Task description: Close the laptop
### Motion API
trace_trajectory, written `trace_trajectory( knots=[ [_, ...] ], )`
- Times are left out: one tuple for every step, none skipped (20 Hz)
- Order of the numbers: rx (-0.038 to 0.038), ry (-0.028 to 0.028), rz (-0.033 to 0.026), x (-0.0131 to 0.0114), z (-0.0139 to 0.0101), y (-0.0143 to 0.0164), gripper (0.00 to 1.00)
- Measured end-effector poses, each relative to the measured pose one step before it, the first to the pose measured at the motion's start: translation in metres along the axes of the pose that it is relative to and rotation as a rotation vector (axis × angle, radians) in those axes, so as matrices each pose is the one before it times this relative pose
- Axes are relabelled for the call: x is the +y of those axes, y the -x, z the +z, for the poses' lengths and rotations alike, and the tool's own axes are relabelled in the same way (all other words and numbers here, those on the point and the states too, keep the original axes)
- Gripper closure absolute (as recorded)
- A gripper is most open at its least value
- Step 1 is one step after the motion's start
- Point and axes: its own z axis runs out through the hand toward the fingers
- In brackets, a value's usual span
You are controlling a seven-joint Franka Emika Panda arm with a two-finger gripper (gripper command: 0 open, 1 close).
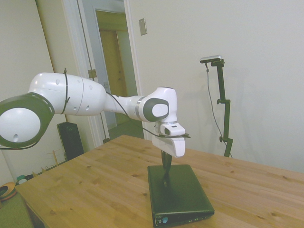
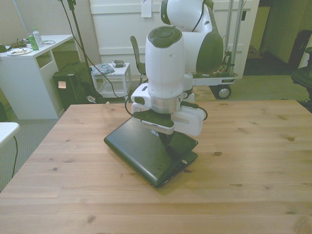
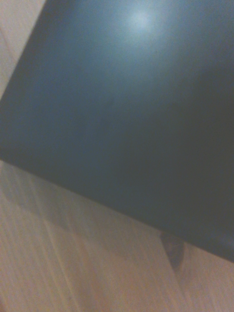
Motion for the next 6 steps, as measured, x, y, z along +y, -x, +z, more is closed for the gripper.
trace_trajectory(
  knots=[
    [0.00701, -0.02188, -0.00323, 0.00591, -0.00254, 0.00337, 1.00],
    [0.00898, -0.02850, -0.00694, 0.00711, -0.00815, 0.00497, 1.00],
    [0.00658, -0.02602, -0.00586, 0.00843, -0.01193, 0.00567, 1.00],
    [0.00168, -0.02185, -0.00696, 0.00983, -0.01410, 0.00652, 1.00],
    [-0.00057, -0.02076, -0.01034, 0.01064, -0.01548, 0.00720, 1.00],
    [-0.00228, -0.02070, -0.02283, 0.01119, -0.01582, 0.00785, 1.00]
  ],
)
